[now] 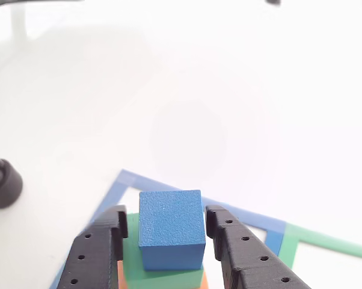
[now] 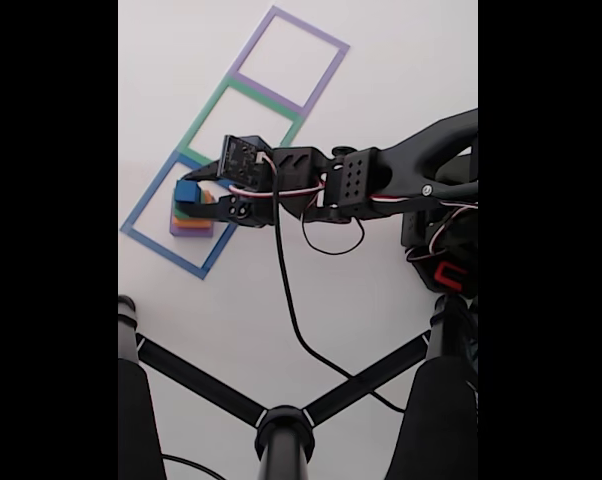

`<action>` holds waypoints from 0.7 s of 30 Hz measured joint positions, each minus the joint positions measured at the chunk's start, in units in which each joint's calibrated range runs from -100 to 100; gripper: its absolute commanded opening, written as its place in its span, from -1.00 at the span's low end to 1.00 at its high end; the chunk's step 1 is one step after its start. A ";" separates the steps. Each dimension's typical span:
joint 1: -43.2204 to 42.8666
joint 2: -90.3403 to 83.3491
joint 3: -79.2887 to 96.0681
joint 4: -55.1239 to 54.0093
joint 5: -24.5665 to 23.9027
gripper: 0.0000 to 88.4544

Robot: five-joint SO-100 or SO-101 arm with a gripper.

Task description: Tower of hanoi

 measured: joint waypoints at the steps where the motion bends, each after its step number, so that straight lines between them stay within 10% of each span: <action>1: 0.08 0.00 0.09 -0.32 0.00 -0.58; 14: 0.08 -1.69 0.00 -0.80 0.00 -0.52; 21: 0.00 -10.89 -7.83 15.97 0.39 -0.61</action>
